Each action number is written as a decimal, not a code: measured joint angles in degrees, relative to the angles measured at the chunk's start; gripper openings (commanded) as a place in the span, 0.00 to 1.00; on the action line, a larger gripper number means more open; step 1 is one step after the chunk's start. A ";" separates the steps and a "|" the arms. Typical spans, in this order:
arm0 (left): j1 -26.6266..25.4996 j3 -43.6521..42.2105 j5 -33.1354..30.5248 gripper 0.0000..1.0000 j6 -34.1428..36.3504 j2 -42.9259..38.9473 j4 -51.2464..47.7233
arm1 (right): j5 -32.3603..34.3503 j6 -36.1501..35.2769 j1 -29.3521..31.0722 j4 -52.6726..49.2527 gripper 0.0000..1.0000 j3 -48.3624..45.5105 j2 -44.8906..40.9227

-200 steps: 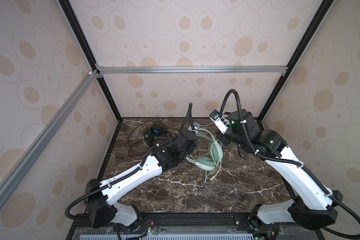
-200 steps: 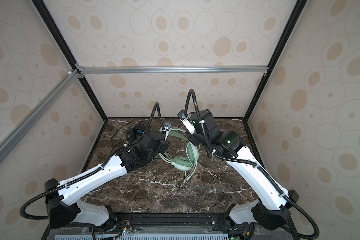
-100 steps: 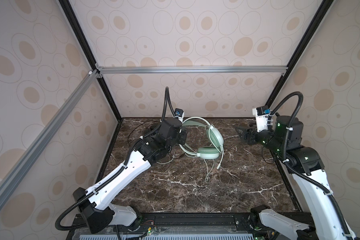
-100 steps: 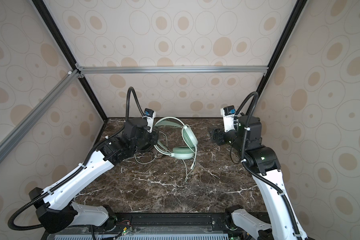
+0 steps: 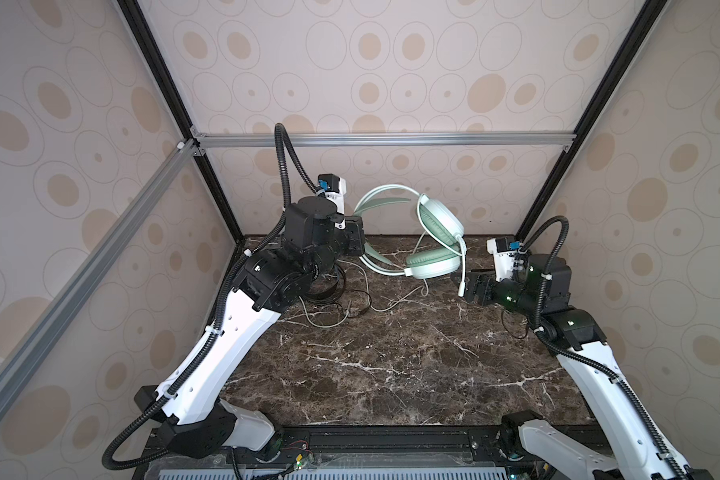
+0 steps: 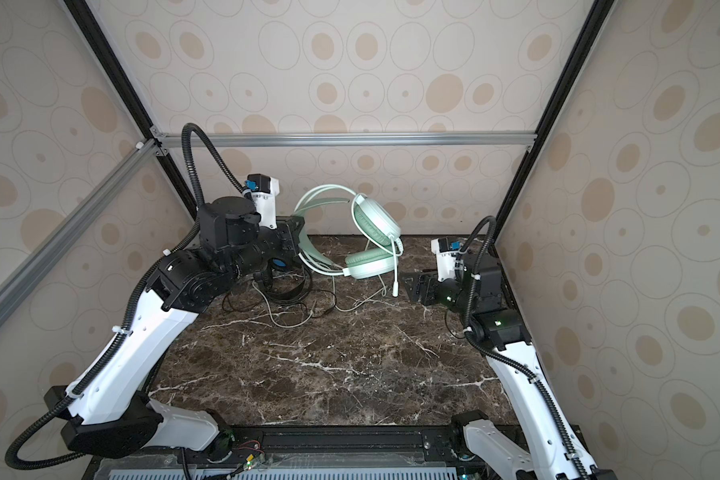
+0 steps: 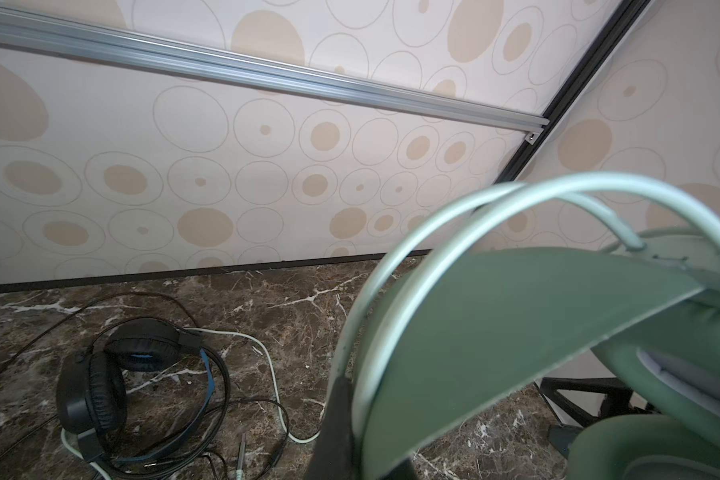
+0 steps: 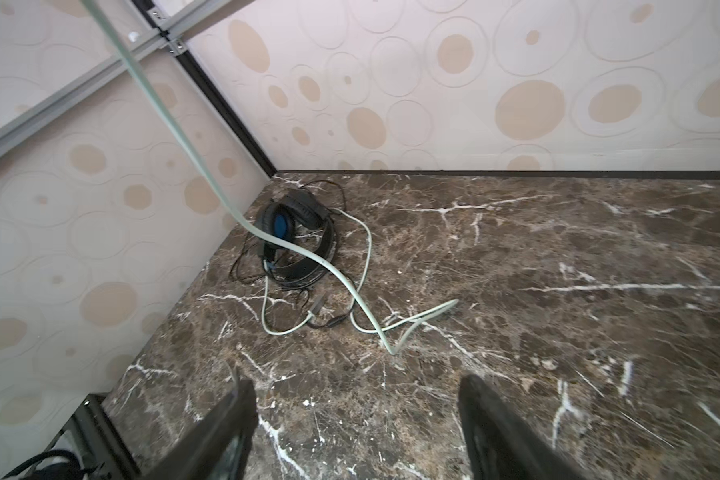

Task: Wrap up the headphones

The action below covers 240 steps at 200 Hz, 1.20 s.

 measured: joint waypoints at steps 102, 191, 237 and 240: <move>0.20 13.79 6.19 0.00 -0.33 6.97 -3.61 | -9.29 -4.37 3.61 8.96 1.00 -1.55 4.46; 1.68 14.47 12.17 0.00 -2.40 6.93 -2.75 | -7.98 -1.81 3.61 18.95 0.99 -4.55 13.79; 1.68 14.29 13.51 0.00 -3.08 6.93 -1.86 | -9.40 0.72 3.61 22.93 0.92 -3.85 18.10; 1.68 14.29 13.64 0.00 -3.15 6.93 -1.79 | -9.66 0.90 3.61 23.26 0.92 -3.78 18.51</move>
